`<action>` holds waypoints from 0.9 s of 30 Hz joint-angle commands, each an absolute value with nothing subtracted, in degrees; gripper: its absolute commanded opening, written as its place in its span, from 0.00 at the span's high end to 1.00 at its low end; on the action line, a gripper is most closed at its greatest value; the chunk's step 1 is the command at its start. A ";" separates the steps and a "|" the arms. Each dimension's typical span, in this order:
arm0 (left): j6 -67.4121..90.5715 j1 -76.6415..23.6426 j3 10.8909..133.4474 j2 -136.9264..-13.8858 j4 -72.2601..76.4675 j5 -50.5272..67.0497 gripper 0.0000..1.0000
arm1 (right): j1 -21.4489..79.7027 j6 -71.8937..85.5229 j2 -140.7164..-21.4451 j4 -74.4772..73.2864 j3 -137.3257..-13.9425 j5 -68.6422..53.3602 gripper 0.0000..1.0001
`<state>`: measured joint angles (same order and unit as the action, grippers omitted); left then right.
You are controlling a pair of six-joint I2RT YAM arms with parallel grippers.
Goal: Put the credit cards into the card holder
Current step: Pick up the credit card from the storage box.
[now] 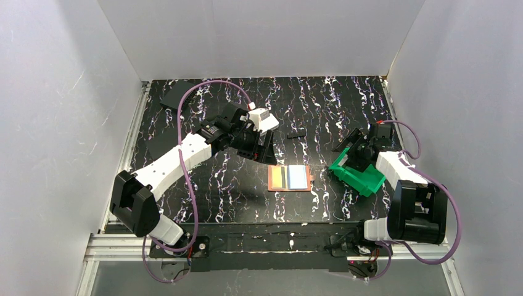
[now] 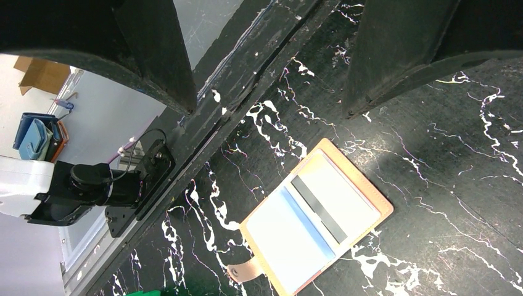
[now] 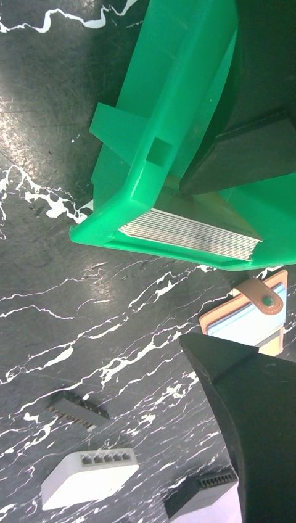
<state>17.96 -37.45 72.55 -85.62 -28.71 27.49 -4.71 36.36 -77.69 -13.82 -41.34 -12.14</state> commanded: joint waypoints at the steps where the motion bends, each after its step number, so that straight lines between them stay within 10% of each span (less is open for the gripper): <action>1: 17.31 -37.07 71.92 -85.25 -28.32 28.87 0.14 | -4.64 38.16 -76.11 -10.56 -40.91 -12.13 0.10; 27: 17.48 -37.08 71.46 -85.17 -27.86 29.51 0.14 | -4.66 38.86 -73.14 -12.48 -40.28 -10.22 0.58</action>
